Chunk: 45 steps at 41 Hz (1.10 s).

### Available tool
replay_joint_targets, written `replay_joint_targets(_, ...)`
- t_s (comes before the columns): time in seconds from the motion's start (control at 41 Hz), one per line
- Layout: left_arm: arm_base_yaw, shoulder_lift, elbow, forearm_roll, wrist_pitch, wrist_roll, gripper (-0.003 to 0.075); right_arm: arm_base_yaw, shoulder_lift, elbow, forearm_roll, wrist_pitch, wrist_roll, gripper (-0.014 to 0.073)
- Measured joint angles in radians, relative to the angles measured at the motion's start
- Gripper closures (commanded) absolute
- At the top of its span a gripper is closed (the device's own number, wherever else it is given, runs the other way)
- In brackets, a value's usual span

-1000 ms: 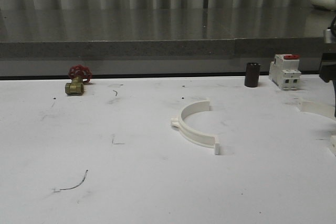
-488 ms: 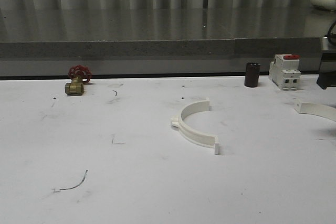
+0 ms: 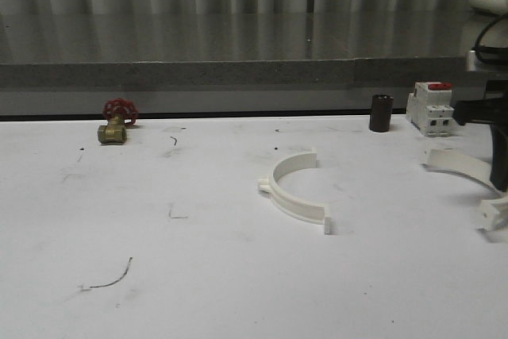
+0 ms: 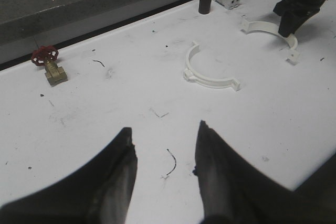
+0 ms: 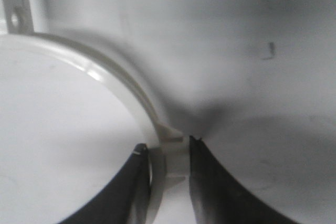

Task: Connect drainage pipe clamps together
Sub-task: 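Lift the clamp half and carry it toward the placed half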

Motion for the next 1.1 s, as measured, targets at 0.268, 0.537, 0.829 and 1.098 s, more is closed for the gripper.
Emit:
replay_joint_targets(0.268,0.000,0.000,0.000,0.000,0.000,0.000,0.0447,0.135,-0.002,-0.042,0.004,0.022,0.125,0.0418)
replay_joint_targets(0.537,0.000,0.000,0.000,0.000,0.000,0.000,0.0447,0.256,-0.002,-0.076,-0.011,0.025,0.280,0.0418)
replay_joint_targets(0.829,0.000,0.000,0.000,0.000,0.000,0.000,0.0447,0.290,-0.002,-0.076,-0.046,0.021,0.371,0.0418)
replay_joint_targets(1.098,0.000,0.000,0.000,0.000,0.000,0.000,0.0447,0.294,0.019,-0.077,-0.048,0.009,0.381,0.0418)
